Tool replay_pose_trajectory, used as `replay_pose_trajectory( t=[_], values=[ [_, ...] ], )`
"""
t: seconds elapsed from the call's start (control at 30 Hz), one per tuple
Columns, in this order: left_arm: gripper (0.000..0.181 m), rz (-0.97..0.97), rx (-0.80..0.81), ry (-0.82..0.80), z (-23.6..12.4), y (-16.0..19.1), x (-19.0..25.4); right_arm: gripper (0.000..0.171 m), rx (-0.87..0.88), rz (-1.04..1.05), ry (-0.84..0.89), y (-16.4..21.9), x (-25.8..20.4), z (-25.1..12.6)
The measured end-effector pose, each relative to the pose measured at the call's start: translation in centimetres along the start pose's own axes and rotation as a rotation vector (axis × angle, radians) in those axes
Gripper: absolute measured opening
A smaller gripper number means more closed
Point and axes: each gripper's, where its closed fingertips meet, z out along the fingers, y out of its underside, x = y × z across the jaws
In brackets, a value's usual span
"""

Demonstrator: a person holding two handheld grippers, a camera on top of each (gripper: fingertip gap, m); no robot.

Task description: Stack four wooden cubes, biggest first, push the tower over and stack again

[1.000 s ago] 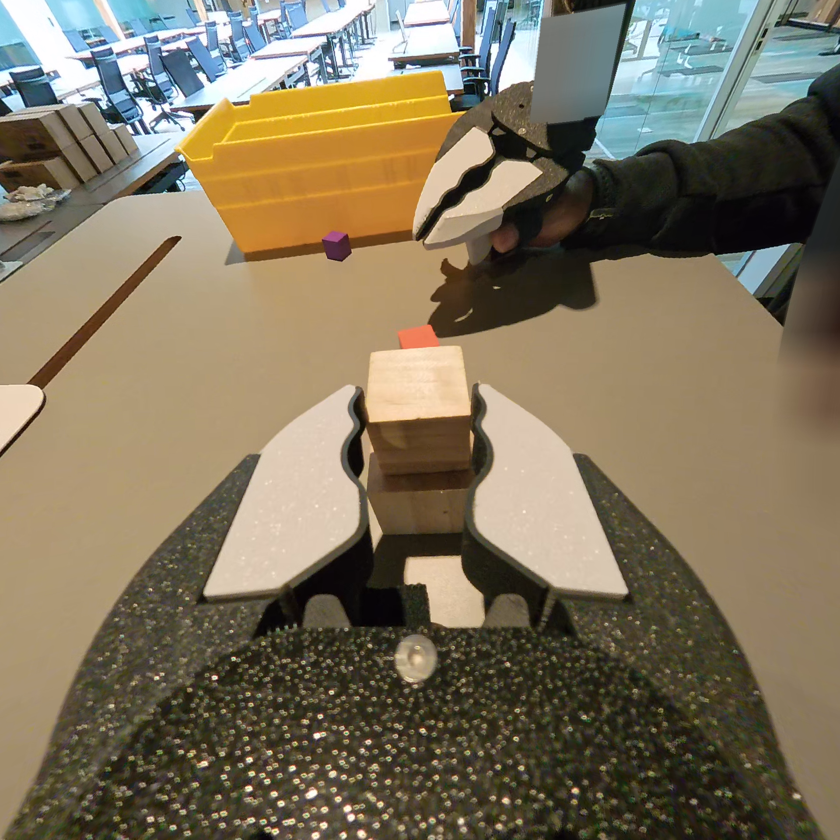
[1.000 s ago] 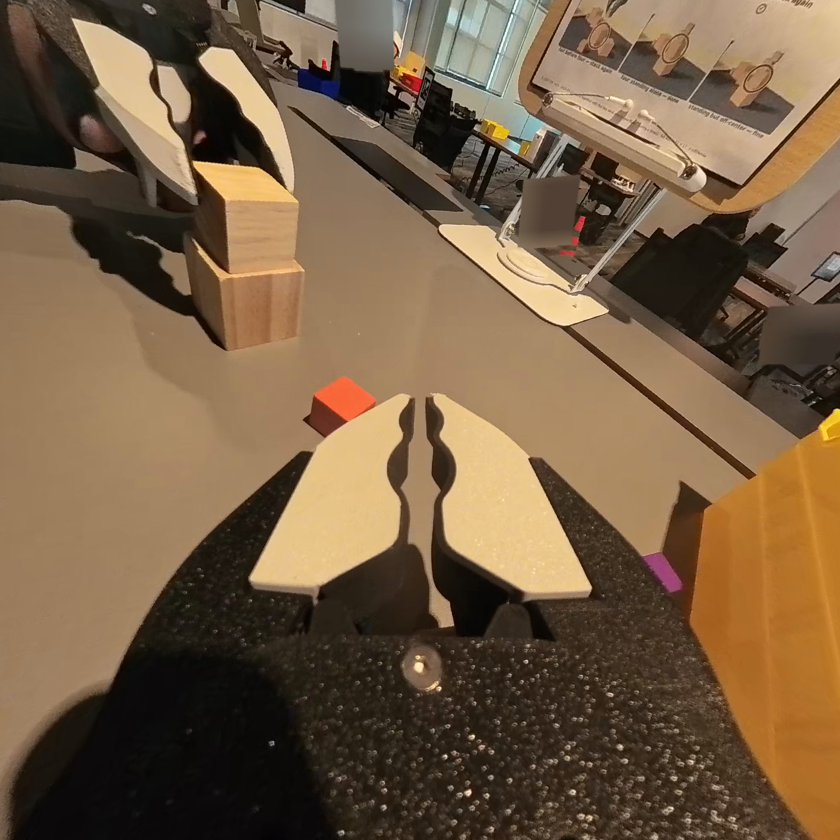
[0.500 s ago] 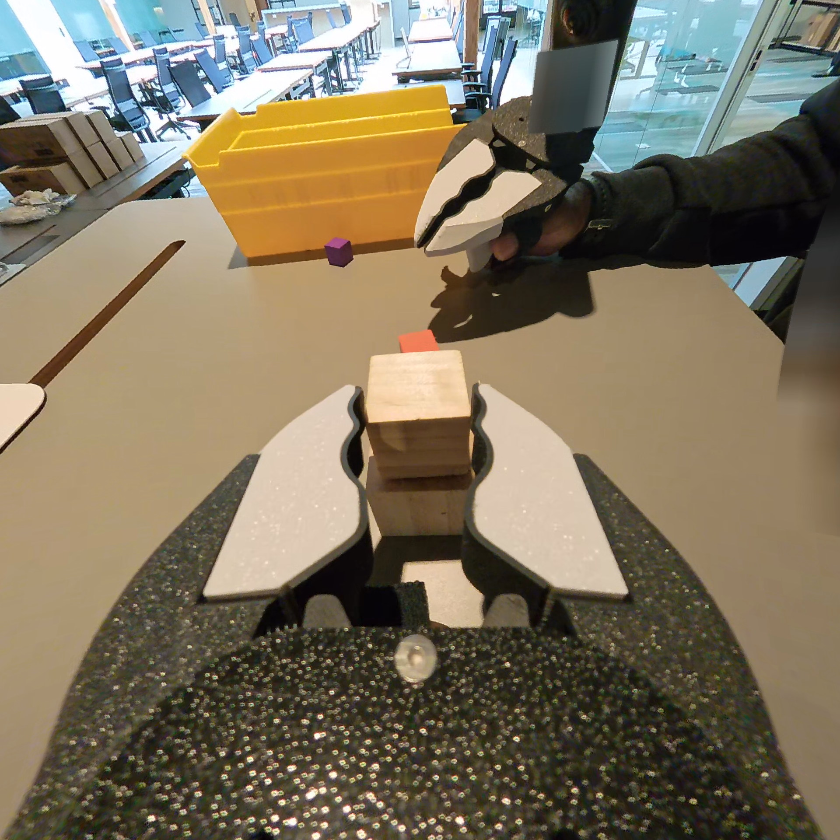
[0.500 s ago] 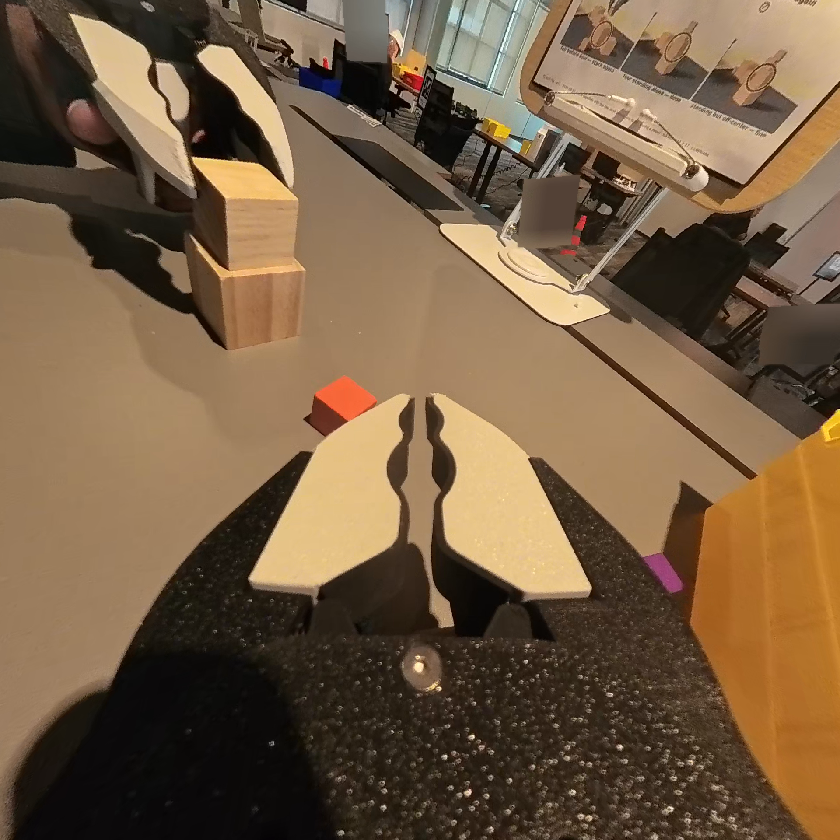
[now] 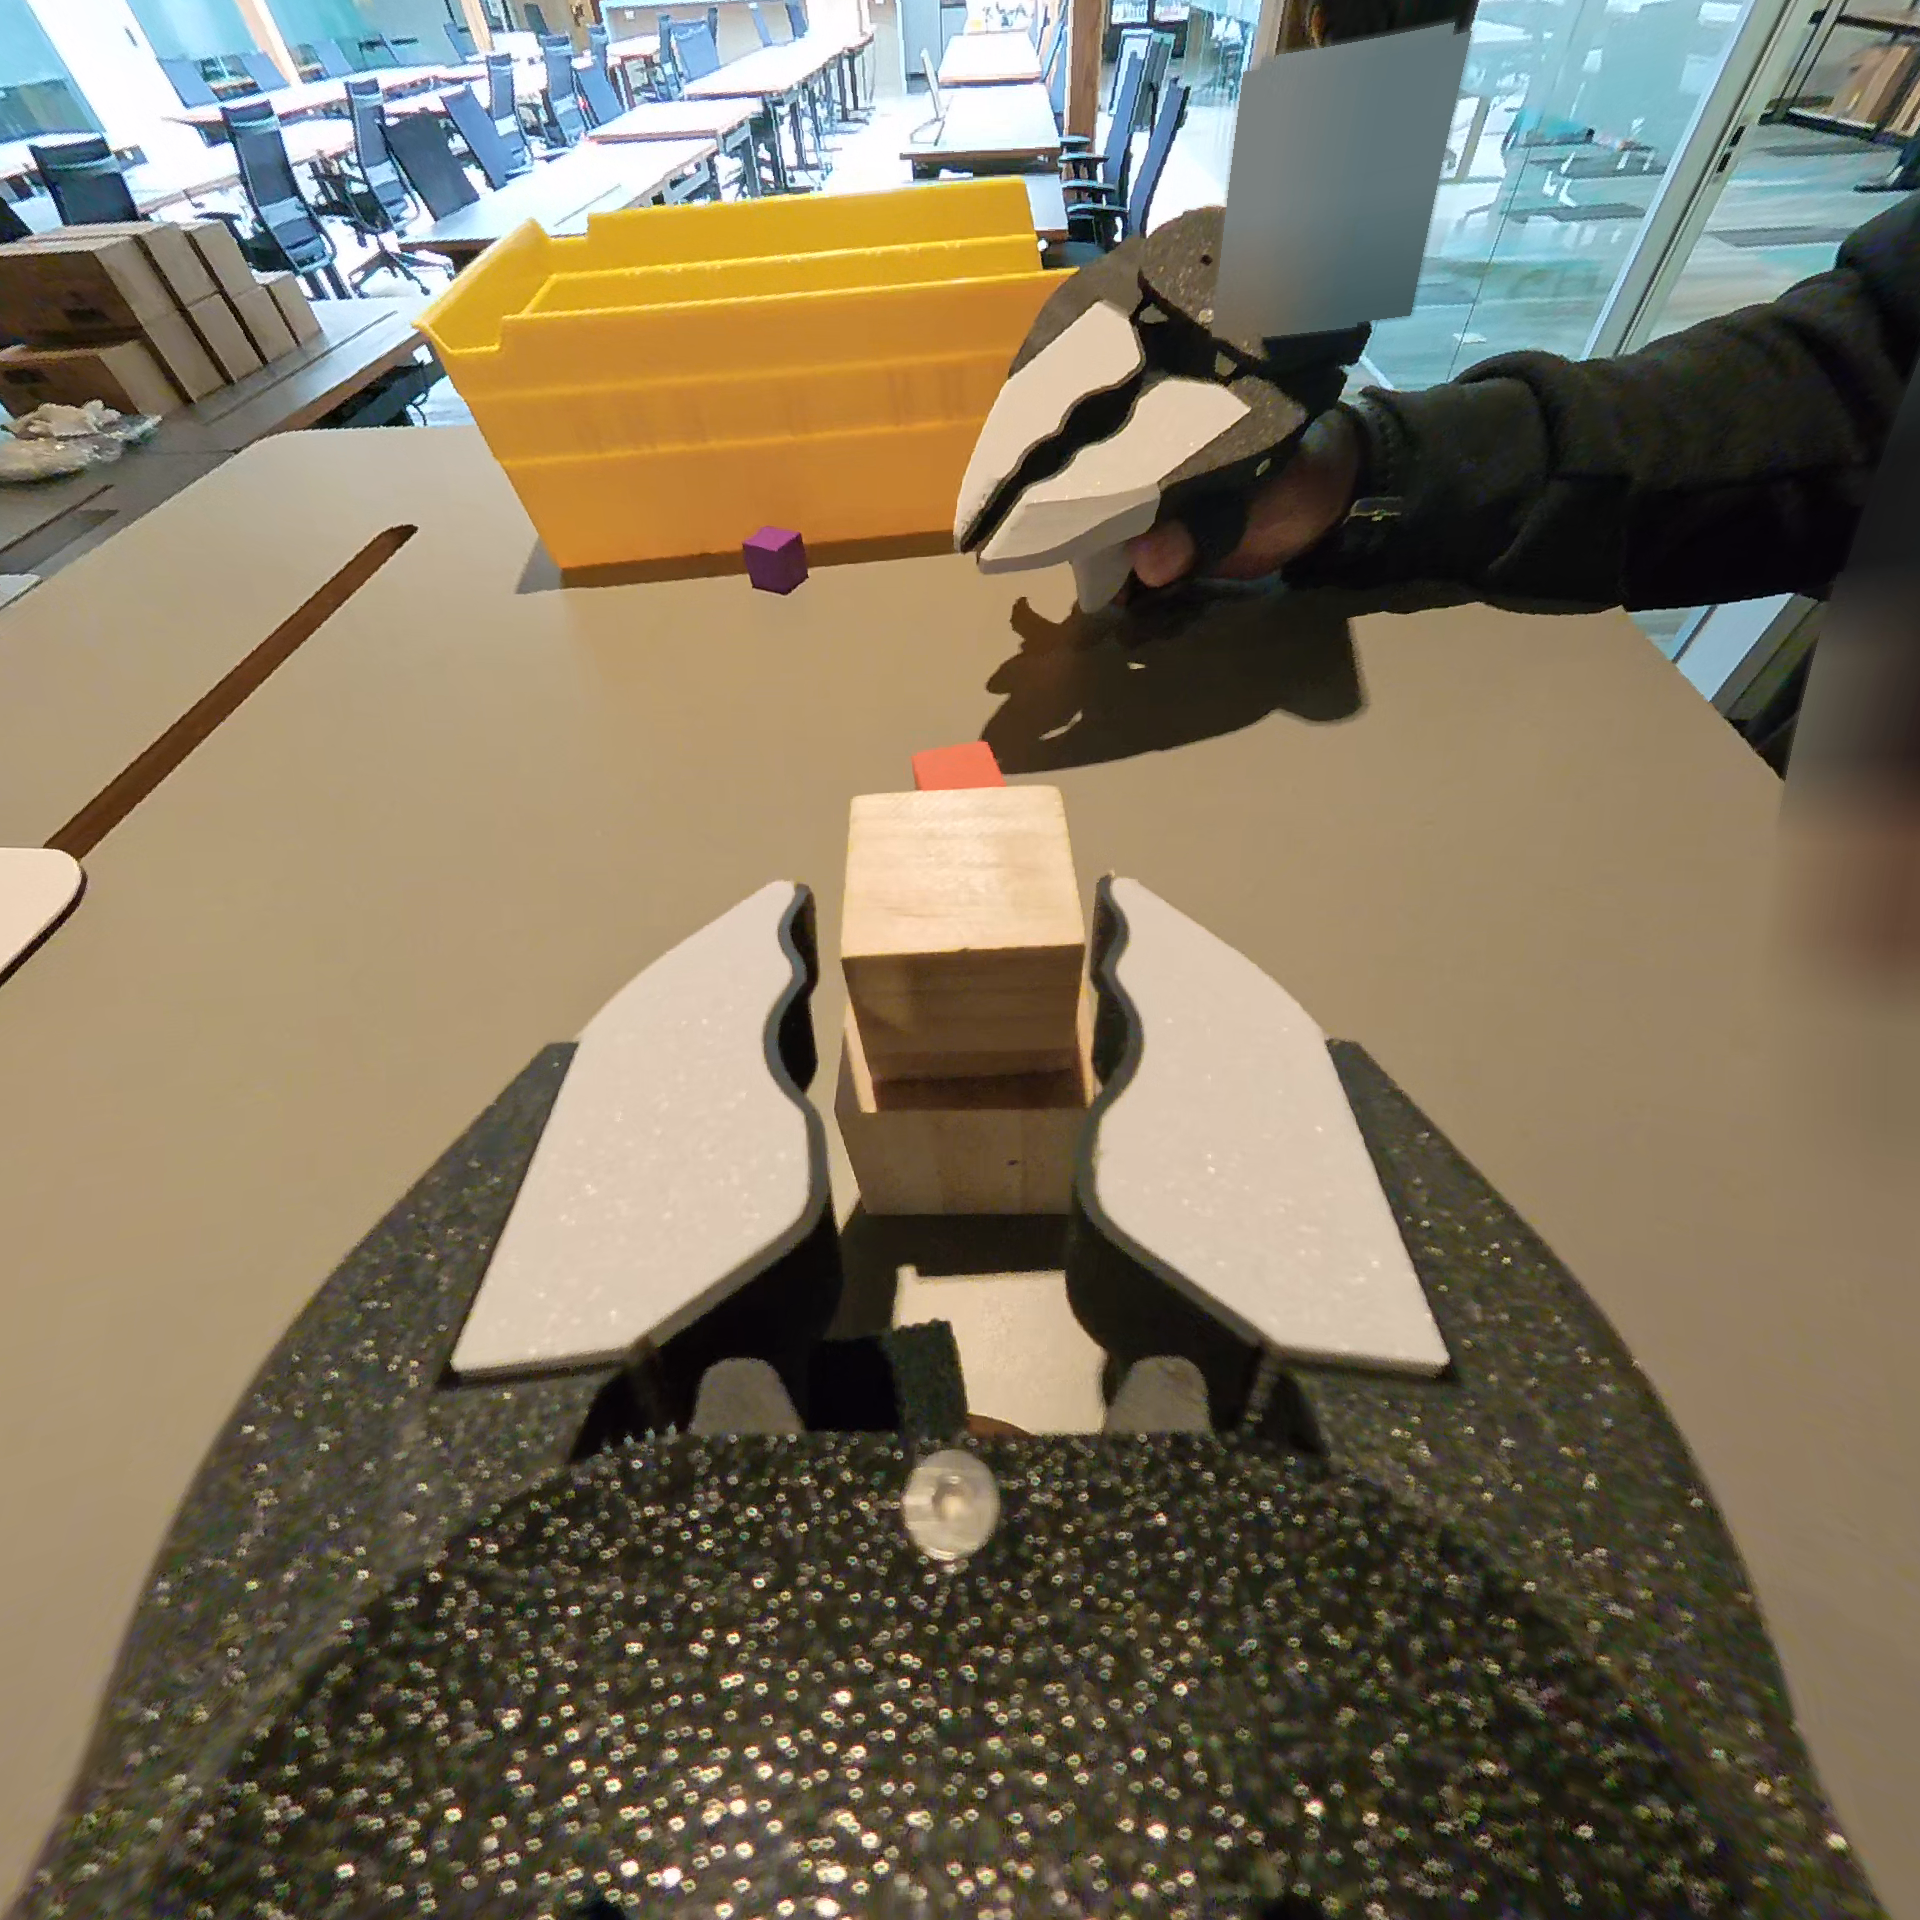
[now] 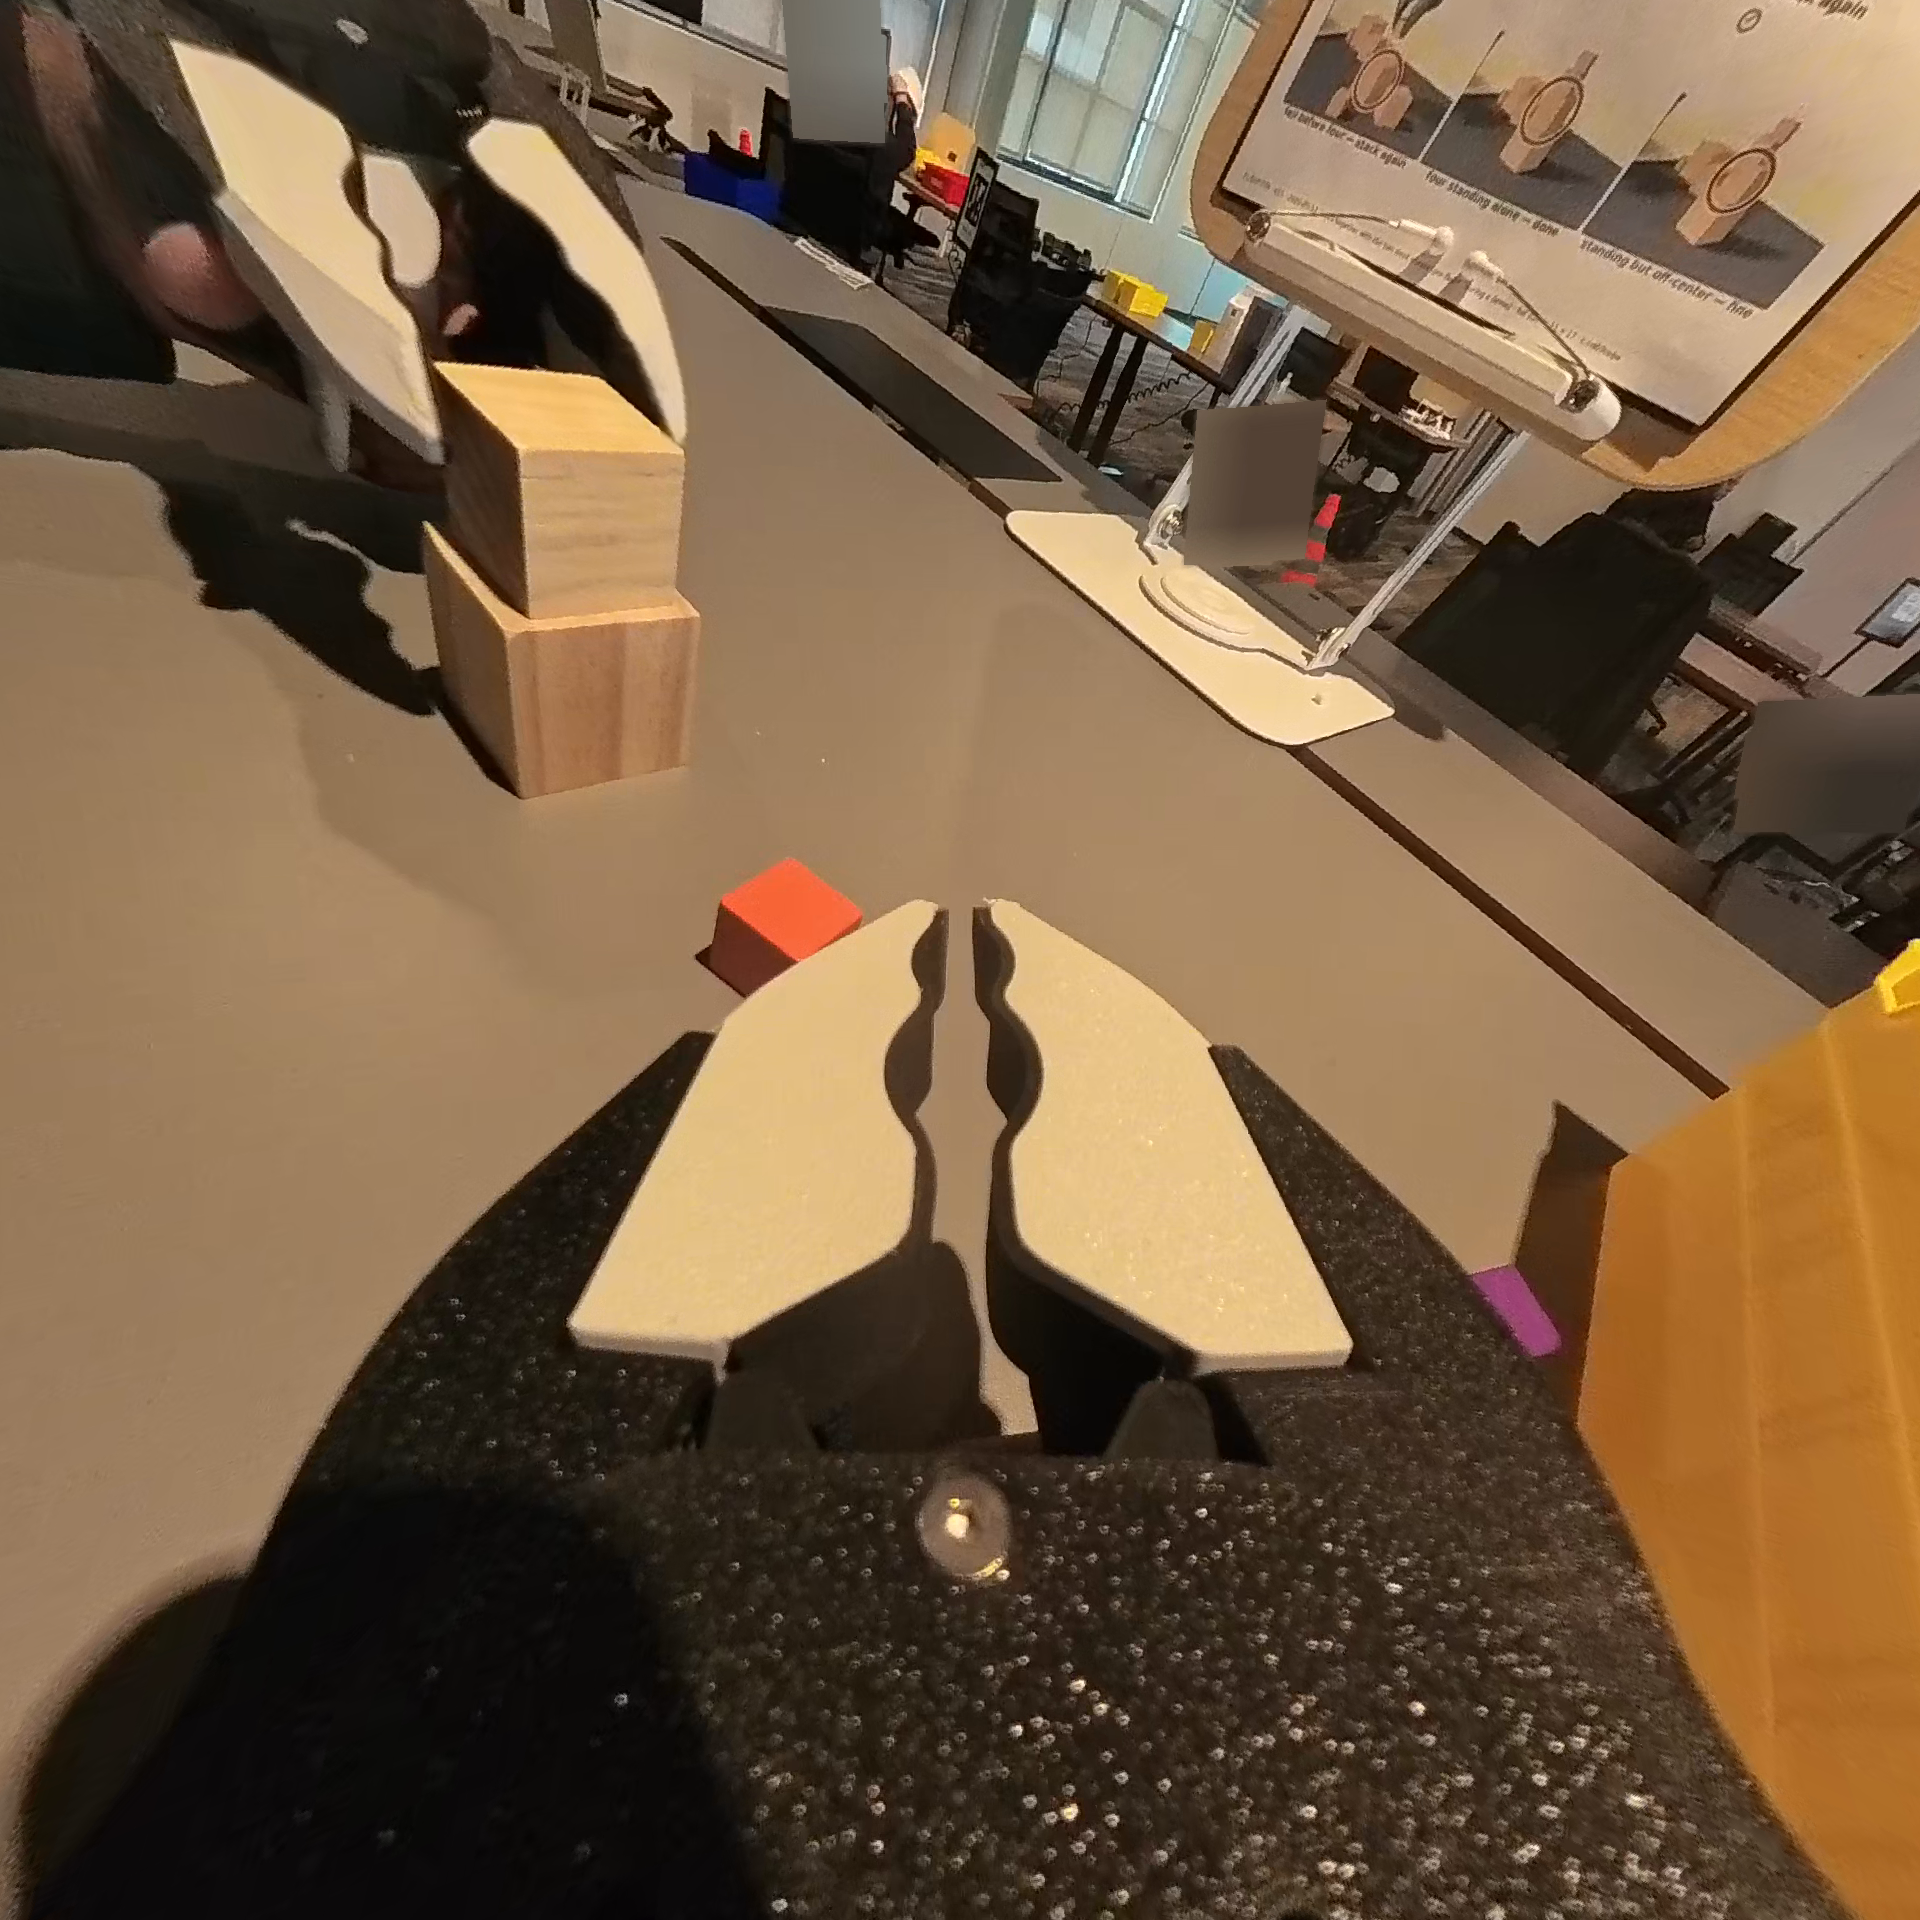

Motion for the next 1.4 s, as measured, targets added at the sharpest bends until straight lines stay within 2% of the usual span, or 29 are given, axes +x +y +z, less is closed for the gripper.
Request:
replay_pose_trajectory(
  t=[0.13, 0.43, 0.7, 0.8, 0.87, 1.03, 1.17, 1.4],
  values=[
    [0.044, -0.006, -0.009, 0.005, 0.1, 0.2, 0.1, 0.004, 0.000, 0.000, 0.000, 0.0, 0.0, 0.0],
    [0.044, -0.002, -0.008, 0.019, 0.0, 0.2, 0.1, 0.004, -0.002, 0.000, -0.004, 0.0, 0.0, 0.0],
    [0.065, -0.027, 0.013, -0.001, -0.5, 0.2, 0.2, 0.005, -0.015, -0.003, -0.010, 0.2, -0.1, 0.2],
    [0.069, -0.044, 0.064, -0.064, -1.8, 0.0, 0.1, 0.007, -0.044, 0.036, 0.008, 0.5, 0.3, 0.2],
    [0.069, -0.054, 0.120, -0.139, -2.8, -0.2, -0.4, 0.010, -0.087, 0.136, 0.051, 1.0, 1.0, 0.3],
    [0.068, -0.079, 0.212, -0.417, -5.1, -0.5, -2.9, 0.023, -0.198, 0.407, 0.072, 1.6, -0.8, 1.7],
    [0.064, -0.118, 0.272, -0.546, -6.5, -0.8, -4.1, 0.034, -0.324, 0.413, 0.119, 2.2, -2.7, 3.1],
    [0.061, -0.132, 0.256, -0.587, -6.6, -0.6, -4.6, 0.046, -0.462, 0.365, 0.166, 3.4, -3.7, 4.3]
  ],
)
